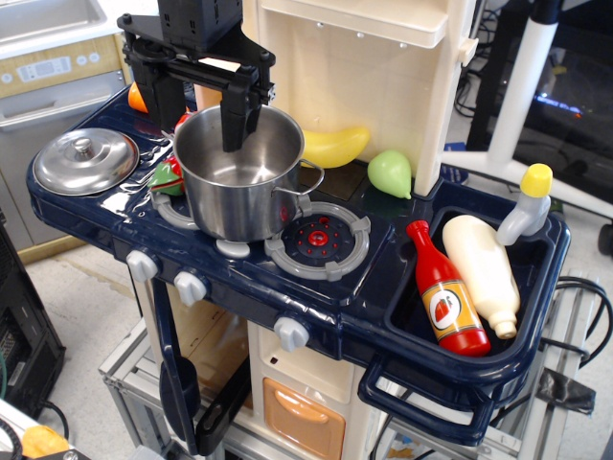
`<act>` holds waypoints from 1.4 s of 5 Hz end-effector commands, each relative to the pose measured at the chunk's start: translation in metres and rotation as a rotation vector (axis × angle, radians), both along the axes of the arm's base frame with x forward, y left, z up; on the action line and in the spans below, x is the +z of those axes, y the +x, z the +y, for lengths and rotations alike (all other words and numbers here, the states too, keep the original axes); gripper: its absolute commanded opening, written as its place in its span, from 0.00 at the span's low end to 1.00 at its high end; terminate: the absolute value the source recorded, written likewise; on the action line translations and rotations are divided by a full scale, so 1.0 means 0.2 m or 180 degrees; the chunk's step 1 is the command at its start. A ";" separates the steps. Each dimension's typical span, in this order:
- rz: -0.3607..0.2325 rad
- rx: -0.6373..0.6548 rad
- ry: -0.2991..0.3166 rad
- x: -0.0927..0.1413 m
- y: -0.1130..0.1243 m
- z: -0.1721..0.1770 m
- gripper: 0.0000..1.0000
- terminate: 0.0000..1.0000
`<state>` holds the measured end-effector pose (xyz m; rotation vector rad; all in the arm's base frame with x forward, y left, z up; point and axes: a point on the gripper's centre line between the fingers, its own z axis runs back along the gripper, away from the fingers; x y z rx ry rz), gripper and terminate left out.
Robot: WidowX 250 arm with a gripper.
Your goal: Put lid on pot or pan
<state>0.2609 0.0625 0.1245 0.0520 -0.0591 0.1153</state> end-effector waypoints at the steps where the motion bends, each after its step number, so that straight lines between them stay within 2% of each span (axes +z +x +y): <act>1: 0.0000 0.0000 0.0000 0.00 0.00 0.00 1.00 0.00; 2: 0.0131 -0.0168 0.0169 0.06 -0.01 0.22 1.00 0.00; 3: 0.0167 -0.0328 0.0310 0.03 0.01 0.39 1.00 0.00; 5: 0.0095 -0.0634 0.0447 -0.12 0.05 0.65 1.00 0.00; 7: -0.0003 -0.0818 0.0576 -0.27 0.05 0.81 1.00 0.00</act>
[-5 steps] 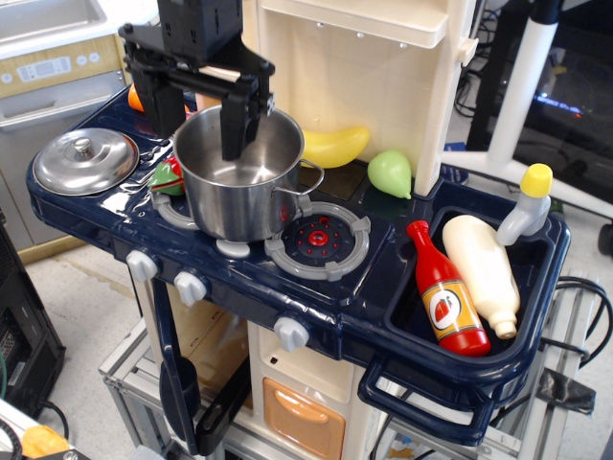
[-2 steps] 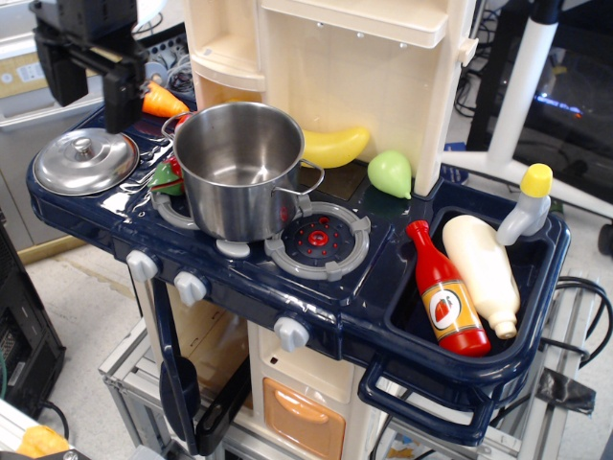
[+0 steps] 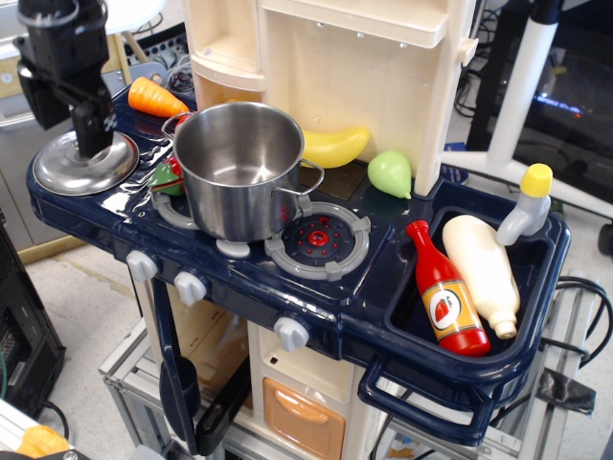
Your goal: Put lid on pot or pan
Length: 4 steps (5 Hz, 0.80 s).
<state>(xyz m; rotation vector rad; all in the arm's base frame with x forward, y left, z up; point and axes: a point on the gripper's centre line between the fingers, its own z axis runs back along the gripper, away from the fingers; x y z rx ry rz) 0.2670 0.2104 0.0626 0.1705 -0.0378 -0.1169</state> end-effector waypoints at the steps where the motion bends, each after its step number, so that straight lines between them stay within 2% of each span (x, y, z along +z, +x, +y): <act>1: -0.0160 -0.0226 0.0149 0.04 0.04 0.15 1.00 0.00; 3: -0.0285 -0.0366 0.0080 -0.02 0.07 0.25 1.00 0.00; 4: -0.0340 -0.0442 -0.0055 -0.06 0.11 0.24 1.00 0.00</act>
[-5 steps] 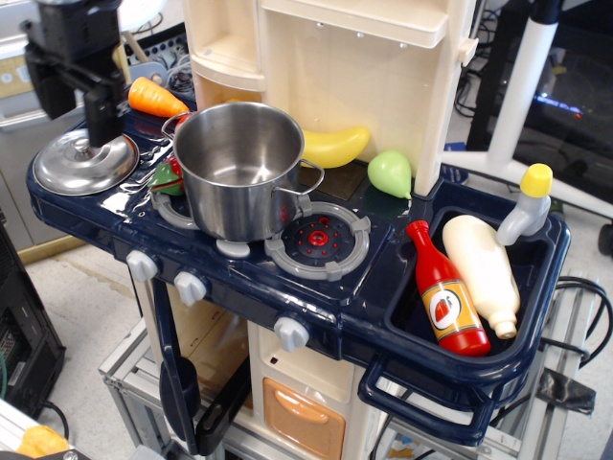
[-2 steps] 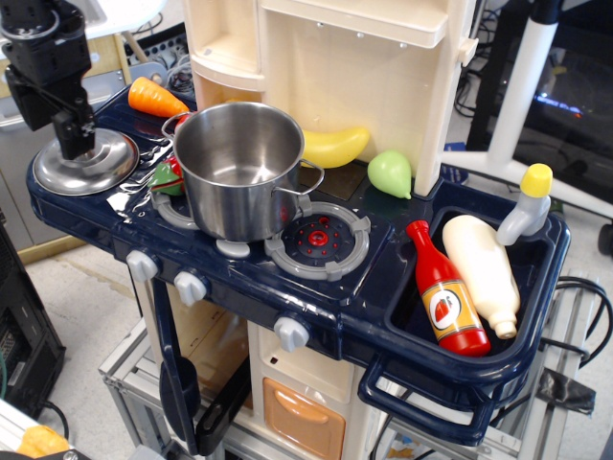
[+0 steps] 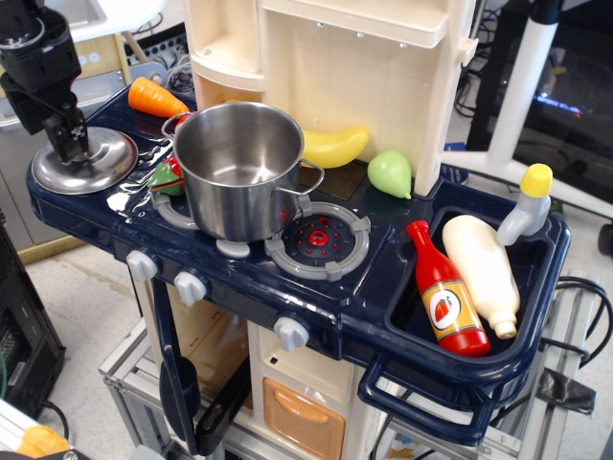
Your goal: Put lid on pot or pan
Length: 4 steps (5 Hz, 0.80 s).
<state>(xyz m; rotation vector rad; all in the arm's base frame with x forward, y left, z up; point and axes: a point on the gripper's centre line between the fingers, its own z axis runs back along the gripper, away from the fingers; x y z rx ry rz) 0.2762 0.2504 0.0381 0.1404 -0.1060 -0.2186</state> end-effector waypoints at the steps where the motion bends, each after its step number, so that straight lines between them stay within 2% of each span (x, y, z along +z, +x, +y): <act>1: -0.0267 -0.0065 0.0010 0.03 0.06 0.01 1.00 0.00; 2: -0.0284 -0.0063 -0.0064 0.01 0.06 -0.01 0.00 0.00; 4: -0.0267 -0.0007 -0.0248 -0.03 0.06 -0.03 0.00 0.00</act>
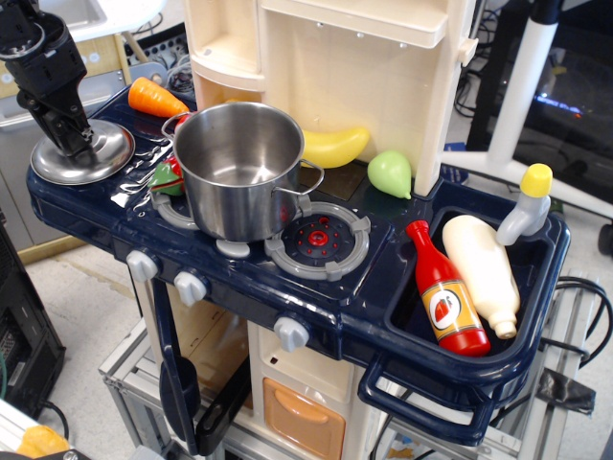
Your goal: Put lid on pot or pan
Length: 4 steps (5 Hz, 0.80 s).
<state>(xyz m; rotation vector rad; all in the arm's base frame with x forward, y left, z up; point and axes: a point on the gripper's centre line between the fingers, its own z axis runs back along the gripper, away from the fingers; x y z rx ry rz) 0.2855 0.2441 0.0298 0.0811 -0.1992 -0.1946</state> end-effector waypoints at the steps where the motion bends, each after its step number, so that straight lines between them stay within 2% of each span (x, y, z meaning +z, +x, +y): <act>1: 0.0227 0.0061 0.0019 0.17 0.01 -0.02 0.00 0.00; 2: 0.0526 0.0196 0.0029 0.40 -0.01 -0.06 0.00 0.00; 3: 0.0709 0.0450 -0.0016 0.58 -0.01 -0.19 0.00 0.00; 4: 0.0785 0.0618 0.0011 0.73 -0.03 -0.29 0.00 0.00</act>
